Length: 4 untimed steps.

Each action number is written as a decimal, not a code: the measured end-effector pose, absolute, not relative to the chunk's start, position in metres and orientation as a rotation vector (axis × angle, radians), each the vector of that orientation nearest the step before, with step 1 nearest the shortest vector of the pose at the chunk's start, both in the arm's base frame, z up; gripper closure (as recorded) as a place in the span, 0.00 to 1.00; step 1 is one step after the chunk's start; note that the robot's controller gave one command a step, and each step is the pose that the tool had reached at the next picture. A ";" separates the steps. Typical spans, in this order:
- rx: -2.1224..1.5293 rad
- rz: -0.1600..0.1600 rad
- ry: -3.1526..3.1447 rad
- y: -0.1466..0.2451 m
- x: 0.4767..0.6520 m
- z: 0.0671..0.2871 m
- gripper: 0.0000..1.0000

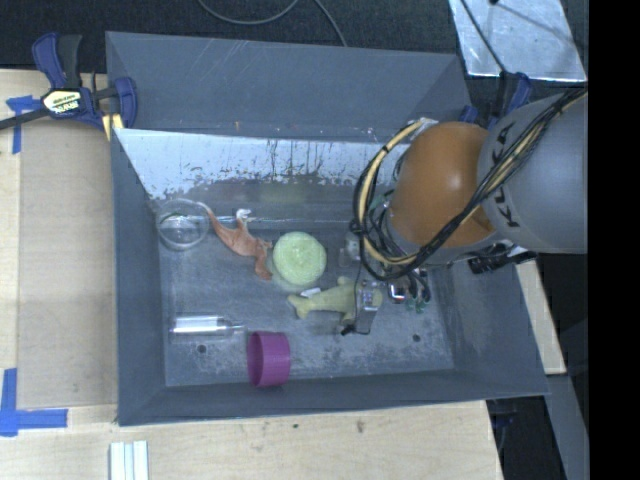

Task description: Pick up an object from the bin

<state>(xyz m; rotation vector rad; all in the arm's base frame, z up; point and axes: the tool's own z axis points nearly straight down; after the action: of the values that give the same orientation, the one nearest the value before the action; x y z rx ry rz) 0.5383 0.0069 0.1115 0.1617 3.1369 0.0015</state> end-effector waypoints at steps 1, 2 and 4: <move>-0.029 0.000 3.138 0.007 0.539 0.079 0.00; -0.164 0.000 3.135 0.019 0.521 0.071 1.00; -0.164 0.000 3.140 0.019 0.520 0.076 1.00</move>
Offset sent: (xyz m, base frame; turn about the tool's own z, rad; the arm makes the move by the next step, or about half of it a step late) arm -0.0177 0.0121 -0.0415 -0.2075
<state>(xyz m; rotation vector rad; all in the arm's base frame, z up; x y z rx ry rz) 0.5198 0.0186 0.0756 -0.1639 3.1395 0.0002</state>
